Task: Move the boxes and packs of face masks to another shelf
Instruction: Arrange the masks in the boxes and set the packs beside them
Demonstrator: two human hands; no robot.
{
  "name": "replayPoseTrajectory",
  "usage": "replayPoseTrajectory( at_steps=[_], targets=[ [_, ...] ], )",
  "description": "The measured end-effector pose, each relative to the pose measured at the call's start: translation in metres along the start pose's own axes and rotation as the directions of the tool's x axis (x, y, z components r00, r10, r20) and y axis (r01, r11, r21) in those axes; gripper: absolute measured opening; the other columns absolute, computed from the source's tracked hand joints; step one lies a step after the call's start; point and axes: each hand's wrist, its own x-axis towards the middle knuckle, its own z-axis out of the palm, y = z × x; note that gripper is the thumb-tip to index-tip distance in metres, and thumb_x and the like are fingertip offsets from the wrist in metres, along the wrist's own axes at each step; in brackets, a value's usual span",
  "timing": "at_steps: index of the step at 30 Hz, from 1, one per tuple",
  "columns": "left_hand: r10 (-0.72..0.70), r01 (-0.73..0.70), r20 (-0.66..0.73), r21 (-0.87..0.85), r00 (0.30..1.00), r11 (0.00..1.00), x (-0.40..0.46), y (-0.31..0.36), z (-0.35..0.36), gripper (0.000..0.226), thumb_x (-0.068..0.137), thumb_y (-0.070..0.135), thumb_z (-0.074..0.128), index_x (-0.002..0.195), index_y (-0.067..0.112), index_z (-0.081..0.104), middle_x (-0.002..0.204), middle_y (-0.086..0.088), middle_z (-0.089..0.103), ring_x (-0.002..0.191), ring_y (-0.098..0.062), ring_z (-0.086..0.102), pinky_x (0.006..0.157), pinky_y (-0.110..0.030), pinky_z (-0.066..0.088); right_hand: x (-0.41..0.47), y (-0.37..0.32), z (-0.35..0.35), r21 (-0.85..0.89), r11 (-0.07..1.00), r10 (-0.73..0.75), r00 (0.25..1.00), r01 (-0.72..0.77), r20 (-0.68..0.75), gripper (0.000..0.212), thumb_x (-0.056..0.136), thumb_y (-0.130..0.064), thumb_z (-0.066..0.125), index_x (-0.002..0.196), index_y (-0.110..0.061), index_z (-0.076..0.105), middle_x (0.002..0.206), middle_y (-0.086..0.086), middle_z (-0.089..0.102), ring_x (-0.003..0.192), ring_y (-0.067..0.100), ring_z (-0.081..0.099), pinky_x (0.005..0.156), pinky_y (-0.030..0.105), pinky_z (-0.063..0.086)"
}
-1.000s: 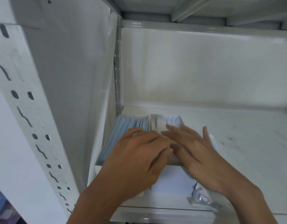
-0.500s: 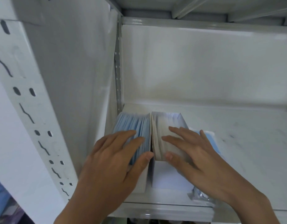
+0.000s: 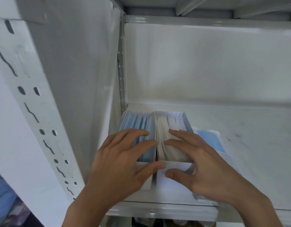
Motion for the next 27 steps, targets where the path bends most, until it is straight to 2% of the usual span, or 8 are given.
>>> replayPoseTrajectory(
  at_steps=[4,7,9,12,16,19,21,27],
  targets=[
    [0.082,-0.083,-0.042,-0.006,0.996,0.997,0.007,-0.001,0.006,0.052,0.09,0.07,0.049,0.111,0.033,0.078,0.123,0.008,0.071,0.117,-0.021,0.065,0.092,-0.047,0.056,-0.002,0.004,0.002,0.035,0.999,-0.019,1.0,0.019,-0.011,0.073,0.075,-0.069,0.063,0.143,-0.047,0.045,0.152,-0.046,0.012,0.145,-0.015,0.007,0.118,0.02,0.023],
    [0.109,-0.11,-0.072,-0.018,0.991,0.994,0.007,-0.001,0.01,0.05,0.091,0.067,0.05,0.112,0.032,0.078,0.12,0.011,0.073,0.115,-0.021,0.067,0.091,-0.049,0.057,-0.004,0.001,0.0,0.184,0.982,-0.034,0.998,0.045,-0.061,0.068,0.079,-0.06,0.066,0.143,-0.047,0.046,0.156,-0.04,0.018,0.147,-0.01,0.014,0.108,0.032,0.045],
    [0.115,-0.118,-0.109,-0.027,0.987,0.993,0.005,-0.003,0.011,0.048,0.09,0.065,0.053,0.112,0.031,0.079,0.119,0.011,0.074,0.113,-0.021,0.067,0.09,-0.048,0.056,-0.008,0.003,-0.005,0.379,0.921,-0.034,0.99,0.085,-0.139,0.06,0.085,-0.05,0.066,0.142,-0.043,0.05,0.16,-0.029,0.024,0.148,-0.004,0.02,0.108,0.026,0.041],
    [0.121,-0.124,-0.103,-0.025,0.987,0.992,0.003,-0.004,0.011,0.048,0.09,0.067,0.054,0.113,0.032,0.078,0.12,0.012,0.073,0.112,-0.019,0.067,0.092,-0.046,0.055,-0.015,0.022,-0.017,0.537,0.84,0.13,0.931,0.08,-0.342,0.038,0.096,-0.034,0.061,0.134,-0.032,0.062,0.152,-0.018,0.046,0.144,0.003,0.036,0.111,0.035,0.033],
    [0.095,-0.097,-0.047,-0.041,0.994,0.994,0.001,-0.006,0.009,0.046,0.088,0.067,0.058,0.119,0.037,0.074,0.123,0.017,0.07,0.114,-0.013,0.065,0.093,-0.048,0.055,-0.028,0.065,-0.02,0.318,0.899,0.409,0.833,-0.299,-0.372,0.027,0.096,-0.024,0.065,0.119,-0.037,0.065,0.132,-0.026,0.059,0.128,0.006,0.053,0.103,0.02,0.037],
    [0.095,-0.098,-0.07,-0.05,0.993,0.994,0.0,-0.005,0.01,0.043,0.088,0.064,0.06,0.119,0.037,0.074,0.123,0.018,0.07,0.112,-0.013,0.066,0.093,-0.047,0.055,-0.038,0.077,-0.008,0.178,0.801,0.597,0.783,-0.571,-0.173,0.048,0.093,-0.041,0.065,0.138,-0.029,0.053,0.145,-0.004,0.051,0.129,0.019,0.05,0.095,0.025,0.033],
    [0.099,-0.103,-0.076,-0.052,0.992,0.993,0.0,-0.006,0.01,0.042,0.087,0.064,0.061,0.118,0.038,0.074,0.122,0.019,0.07,0.111,-0.013,0.067,0.093,-0.046,0.054,-0.041,0.077,-0.002,0.235,0.759,0.642,0.758,-0.607,-0.113,0.055,0.093,-0.045,0.063,0.144,-0.029,0.048,0.149,-0.001,0.048,0.131,0.019,0.048,0.095,0.025,0.031],
    [0.094,-0.099,-0.069,-0.068,0.993,0.993,0.0,-0.007,0.012,0.041,0.087,0.063,0.062,0.119,0.04,0.074,0.122,0.021,0.07,0.111,-0.011,0.067,0.093,-0.045,0.054,-0.028,0.079,-0.006,0.227,0.742,0.669,0.718,-0.63,-0.194,0.058,0.091,-0.04,0.069,0.143,-0.023,0.051,0.145,0.008,0.054,0.128,0.029,0.052,0.097,0.034,0.04]
  ],
)
